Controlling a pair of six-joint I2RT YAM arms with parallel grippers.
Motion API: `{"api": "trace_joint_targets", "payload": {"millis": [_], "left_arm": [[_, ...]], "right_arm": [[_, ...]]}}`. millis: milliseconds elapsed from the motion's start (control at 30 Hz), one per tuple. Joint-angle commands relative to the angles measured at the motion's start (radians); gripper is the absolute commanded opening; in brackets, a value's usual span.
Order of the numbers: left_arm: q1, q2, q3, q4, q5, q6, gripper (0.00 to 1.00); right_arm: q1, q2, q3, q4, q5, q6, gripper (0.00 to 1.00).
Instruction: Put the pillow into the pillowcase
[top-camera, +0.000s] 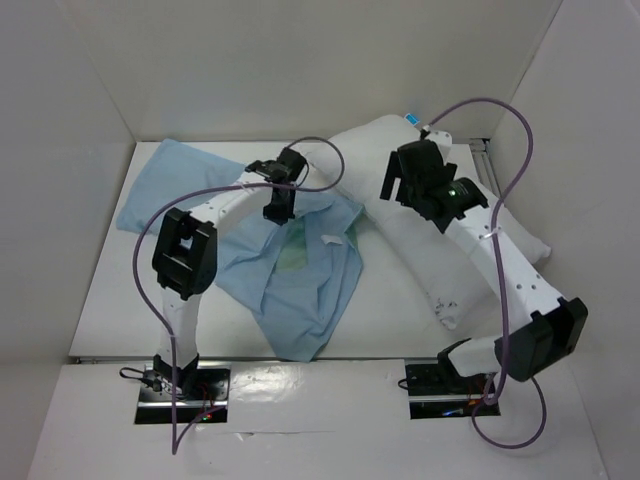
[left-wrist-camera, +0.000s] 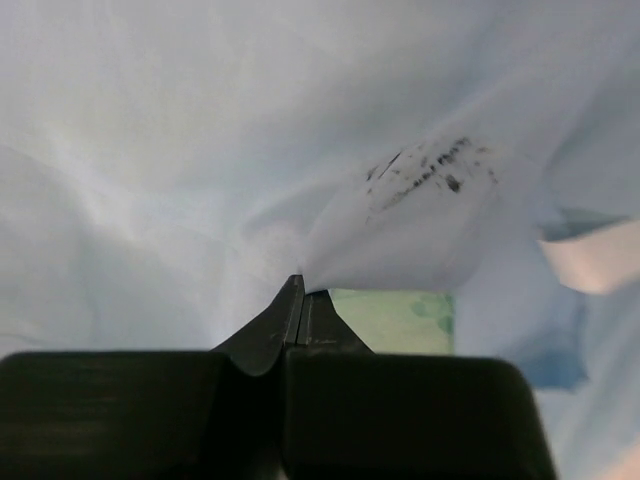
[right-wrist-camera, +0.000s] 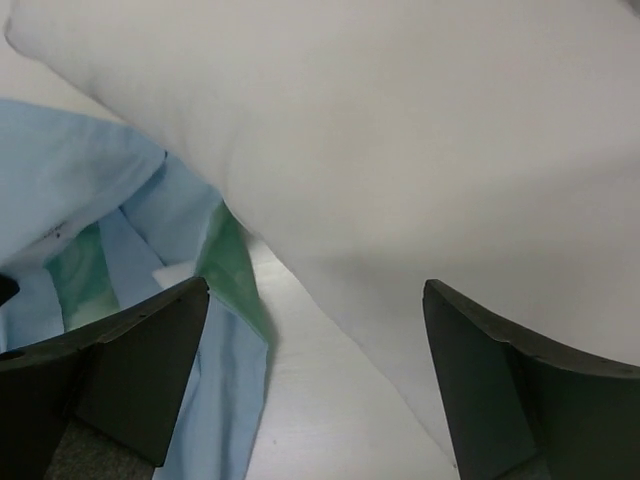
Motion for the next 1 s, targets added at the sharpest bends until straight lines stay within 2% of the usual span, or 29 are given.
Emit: {"api": "trace_joint_targets", "payload": {"millis": [0, 133, 233, 267, 300, 400, 433, 567, 733, 900, 967], "left_arm": [[0.064, -0.105, 0.112, -0.058, 0.224, 0.043, 0.00], [0.147, -0.115, 0.166, -0.087, 0.380, 0.043, 0.00], [0.179, -0.137, 0.166, -0.087, 0.435, 0.034, 0.00], [0.202, -0.138, 0.166, -0.087, 0.449, 0.034, 0.00], [0.212, -0.147, 0.166, -0.087, 0.467, 0.034, 0.00], [0.239, -0.147, 0.166, -0.087, 0.507, 0.034, 0.00], [0.239, -0.147, 0.166, -0.098, 0.507, 0.034, 0.00], [0.274, -0.179, 0.166, -0.109, 0.526, 0.034, 0.00], [0.311, -0.219, 0.177, -0.132, 0.549, 0.052, 0.00], [0.363, -0.257, 0.177, -0.141, 0.598, 0.063, 0.00], [0.374, -0.257, 0.177, -0.141, 0.627, 0.072, 0.00]], "right_arm": [[0.040, 0.110, 0.149, -0.050, 0.123, -0.098, 0.97], [0.095, 0.356, 0.385, -0.148, 0.223, -0.086, 0.99], [0.193, 0.395, 0.432, -0.125, 0.205, -0.106, 0.93], [0.213, 0.395, 0.406, -0.052, 0.141, -0.106, 0.91], [0.225, 0.383, 0.382, -0.013, 0.085, -0.106, 0.80], [0.225, 0.365, 0.231, 0.163, -0.144, -0.106, 0.61], [0.225, 0.365, 0.210, 0.183, -0.170, -0.106, 0.41], [0.215, 0.467, 0.197, 0.193, -0.217, -0.081, 0.08], [0.202, 0.602, 0.197, 0.173, -0.083, -0.072, 0.00], [0.179, 0.705, 0.248, 0.109, -0.009, -0.034, 0.00], [0.190, 0.672, 0.300, 0.085, 0.000, -0.034, 0.00]]}}
